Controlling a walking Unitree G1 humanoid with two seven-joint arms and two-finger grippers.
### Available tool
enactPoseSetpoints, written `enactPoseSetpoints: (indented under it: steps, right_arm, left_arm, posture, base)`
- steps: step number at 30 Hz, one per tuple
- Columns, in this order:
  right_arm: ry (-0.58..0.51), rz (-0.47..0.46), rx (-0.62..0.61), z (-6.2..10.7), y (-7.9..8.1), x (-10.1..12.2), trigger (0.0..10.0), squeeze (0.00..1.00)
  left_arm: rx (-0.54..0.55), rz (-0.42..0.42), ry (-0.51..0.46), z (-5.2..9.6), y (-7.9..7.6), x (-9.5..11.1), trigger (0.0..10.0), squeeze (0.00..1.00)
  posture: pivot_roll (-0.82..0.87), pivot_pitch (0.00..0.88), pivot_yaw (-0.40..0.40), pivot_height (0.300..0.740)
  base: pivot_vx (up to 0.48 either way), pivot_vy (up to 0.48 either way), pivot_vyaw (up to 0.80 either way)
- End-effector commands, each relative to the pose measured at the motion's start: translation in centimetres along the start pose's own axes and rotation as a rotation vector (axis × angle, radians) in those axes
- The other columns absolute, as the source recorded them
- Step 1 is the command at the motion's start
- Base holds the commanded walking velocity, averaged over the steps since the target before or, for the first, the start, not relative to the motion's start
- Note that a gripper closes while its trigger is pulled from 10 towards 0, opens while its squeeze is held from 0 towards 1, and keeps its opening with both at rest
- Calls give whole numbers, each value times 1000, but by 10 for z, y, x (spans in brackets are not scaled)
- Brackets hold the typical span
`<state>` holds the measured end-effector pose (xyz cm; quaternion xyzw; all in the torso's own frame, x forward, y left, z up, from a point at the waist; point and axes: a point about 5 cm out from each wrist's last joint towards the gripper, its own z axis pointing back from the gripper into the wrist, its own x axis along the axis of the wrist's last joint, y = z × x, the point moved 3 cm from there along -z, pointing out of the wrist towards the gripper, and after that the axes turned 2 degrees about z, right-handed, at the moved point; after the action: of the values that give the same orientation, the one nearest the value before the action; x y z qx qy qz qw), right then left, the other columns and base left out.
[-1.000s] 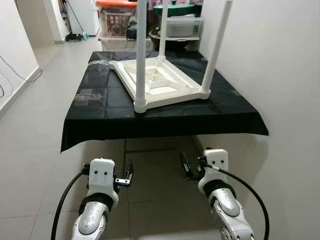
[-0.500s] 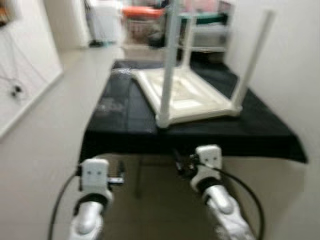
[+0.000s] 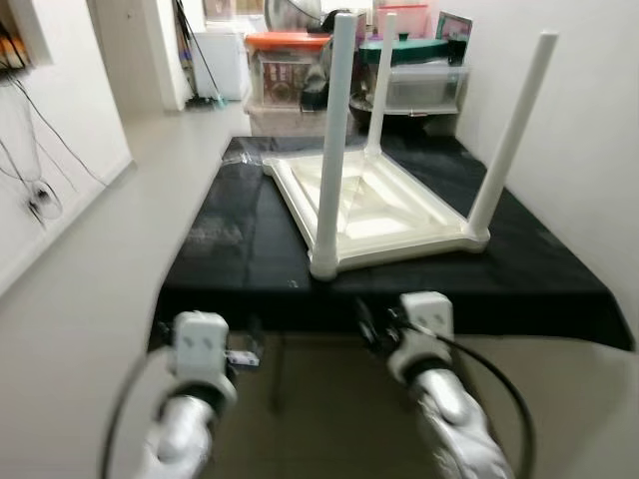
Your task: Building children table
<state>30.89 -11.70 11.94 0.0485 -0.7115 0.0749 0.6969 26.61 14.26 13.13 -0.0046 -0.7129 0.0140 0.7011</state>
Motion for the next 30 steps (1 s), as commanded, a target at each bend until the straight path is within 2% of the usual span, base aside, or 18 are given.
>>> enactPoseSetpoints:
  steps: [1, 7, 8, 9, 10, 11, 16, 21, 22, 30]
  right_arm:
    - [16, 2, -30, 2, -9, -4, 10000, 0]
    - [16, -11, -46, 0, -13, -3, 10000, 0]
    - [17, -12, -52, 0, -14, -3, 10000, 0]
    - [17, -12, -52, 0, -14, -3, 10000, 0]
    - [18, -14, -68, -1, -18, -3, 10000, 0]
    - [18, -11, -73, -2, -20, -3, 10000, 0]
    - [15, -9, -84, -5, -24, -2, 10000, 0]
    - [10, -6, -91, -7, -26, 0, 10000, 0]
    - [7, 1, -98, -9, -30, 1, 10000, 0]
    - [7, 7, -88, -10, -30, 1, 10000, 0]
  left_arm:
    - [-13, 6, 12, 1, -5, -1, 10000, 0]
    - [19, 4, -21, -1, 2, 8, 10000, 0]
    - [39, -6, -50, -3, 8, 16, 10000, 0]
    - [39, -6, -50, -3, 8, 16, 10000, 0]
    - [77, -13, -87, -7, 19, 28, 10000, 0]
    - [96, -22, -100, -8, 24, 32, 10000, 0]
    - [118, -23, -103, -8, 27, 33, 10000, 0]
    - [121, -18, -98, -7, 26, 32, 10000, 0]
    - [107, -11, -87, -5, 20, 28, 10000, 0]
    - [81, -13, -68, -1, 10, 22, 10000, 0]
  posture:
    - [74, 0, -55, 740]
    - [71, 0, -55, 740]
    - [77, 0, -58, 740]
    - [77, 0, -58, 740]
    - [80, 0, -61, 740]
    - [81, 0, -60, 740]
    - [79, 0, -63, 740]
    - [80, 0, -63, 740]
    - [81, 0, -62, 740]
    - [81, 0, -62, 740]
  base:
    - [300, 0, 0]
    - [301, 0, 0]
    - [300, 0, 0]
    - [300, 0, 0]
    - [304, 0, 0]
    - [300, 0, 0]
    - [240, 0, 0]
    - [0, 0, 0]
    - [0, 0, 0]
    - [0, 0, 0]
